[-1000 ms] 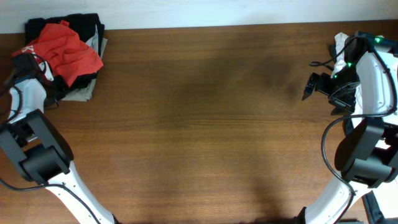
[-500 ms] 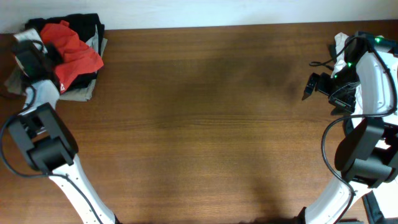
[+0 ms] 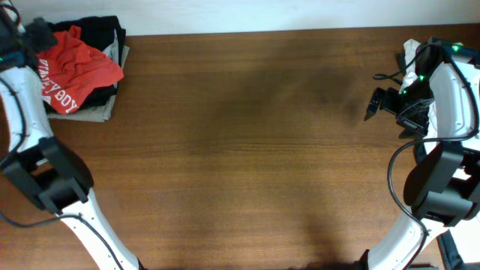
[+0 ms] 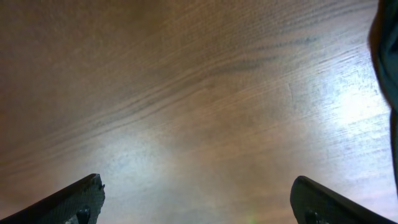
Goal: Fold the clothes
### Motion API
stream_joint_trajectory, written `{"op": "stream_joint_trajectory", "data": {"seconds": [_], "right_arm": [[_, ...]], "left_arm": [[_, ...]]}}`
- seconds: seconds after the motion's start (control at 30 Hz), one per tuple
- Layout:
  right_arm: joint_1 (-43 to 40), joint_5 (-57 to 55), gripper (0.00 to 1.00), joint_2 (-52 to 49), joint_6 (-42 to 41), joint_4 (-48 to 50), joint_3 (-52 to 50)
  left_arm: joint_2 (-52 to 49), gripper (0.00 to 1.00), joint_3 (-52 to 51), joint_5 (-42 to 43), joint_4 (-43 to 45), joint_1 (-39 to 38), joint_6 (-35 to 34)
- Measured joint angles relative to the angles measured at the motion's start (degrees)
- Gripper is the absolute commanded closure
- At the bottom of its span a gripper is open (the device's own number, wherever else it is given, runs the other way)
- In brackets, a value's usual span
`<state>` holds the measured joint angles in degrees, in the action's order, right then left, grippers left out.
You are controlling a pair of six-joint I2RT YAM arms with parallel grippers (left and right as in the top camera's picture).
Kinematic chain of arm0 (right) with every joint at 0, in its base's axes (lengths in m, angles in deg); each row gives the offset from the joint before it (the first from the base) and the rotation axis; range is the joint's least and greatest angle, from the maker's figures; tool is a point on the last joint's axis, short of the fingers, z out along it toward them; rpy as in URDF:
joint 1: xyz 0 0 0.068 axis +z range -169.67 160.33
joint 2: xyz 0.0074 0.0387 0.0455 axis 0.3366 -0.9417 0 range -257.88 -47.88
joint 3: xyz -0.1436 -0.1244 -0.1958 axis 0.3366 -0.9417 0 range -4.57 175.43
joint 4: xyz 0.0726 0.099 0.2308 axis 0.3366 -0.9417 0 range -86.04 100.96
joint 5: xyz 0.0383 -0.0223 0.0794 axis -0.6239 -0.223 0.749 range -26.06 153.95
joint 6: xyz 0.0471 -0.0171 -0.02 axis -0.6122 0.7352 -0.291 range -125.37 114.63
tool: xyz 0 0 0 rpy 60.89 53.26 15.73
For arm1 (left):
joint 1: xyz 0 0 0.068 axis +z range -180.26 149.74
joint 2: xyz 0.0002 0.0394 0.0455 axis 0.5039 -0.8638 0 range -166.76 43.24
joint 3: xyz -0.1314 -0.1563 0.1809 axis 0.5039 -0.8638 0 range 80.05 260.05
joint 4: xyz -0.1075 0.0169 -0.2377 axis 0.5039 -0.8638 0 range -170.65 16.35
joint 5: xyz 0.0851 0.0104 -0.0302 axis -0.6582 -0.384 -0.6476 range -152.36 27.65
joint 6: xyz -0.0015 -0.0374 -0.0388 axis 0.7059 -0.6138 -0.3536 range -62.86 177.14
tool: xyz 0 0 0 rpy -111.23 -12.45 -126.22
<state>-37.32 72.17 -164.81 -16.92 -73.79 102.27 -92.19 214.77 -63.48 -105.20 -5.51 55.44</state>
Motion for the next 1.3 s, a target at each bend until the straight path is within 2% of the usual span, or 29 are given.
{"op": "stream_joint_trajectory", "data": {"seconds": [0.07,0.13,0.23,0.33,0.4,0.5,0.63,0.83,0.93,1.2,1.3], "right_arm": [[0.00,0.00,0.01,0.02,-0.04,6.67,-0.07],[0.00,0.04,0.01,0.02,-0.04,9.03,-0.07],[-0.02,1.33,0.01,0.02,0.04,6.10,0.11],[-0.33,2.23,0.01,1.38,2.60,3.93,1.11],[-0.96,2.40,0.01,6.08,3.26,2.69,1.16],[-1.18,2.40,0.01,20.33,4.44,-0.74,1.77],[-1.18,2.16,0.01,37.99,8.17,-12.26,2.89],[-1.18,7.21,0.01,52.04,8.76,-12.22,2.54],[-1.18,8.37,0.01,57.29,8.79,-12.22,2.54],[-1.18,10.25,0.01,58.12,8.90,-12.20,1.36],[-0.83,11.28,0.01,60.02,10.23,-10.91,-3.52]], "left_arm": [[6.71,0.01,0.42,5.88,-11.76,0.00,-0.02],[12.87,0.01,1.18,12.90,-19.87,0.00,-0.02],[17.94,0.01,1.49,25.00,-31.15,-0.11,-0.04],[17.94,0.01,1.25,30.34,-38.80,-0.26,-0.04],[17.97,0.01,1.25,31.76,-40.19,-0.26,-0.04],[17.94,0.01,1.25,32.70,-41.16,-0.26,-0.04],[17.94,0.01,1.25,32.87,-41.31,-0.26,-0.04],[17.94,0.01,1.25,32.89,-41.33,-0.26,-0.04],[17.94,0.01,1.25,32.89,-41.33,-0.26,-0.04],[17.94,0.01,1.25,32.92,-41.33,-0.26,-0.04],[17.94,0.01,1.25,32.92,-41.33,-0.26,-0.04]]}}
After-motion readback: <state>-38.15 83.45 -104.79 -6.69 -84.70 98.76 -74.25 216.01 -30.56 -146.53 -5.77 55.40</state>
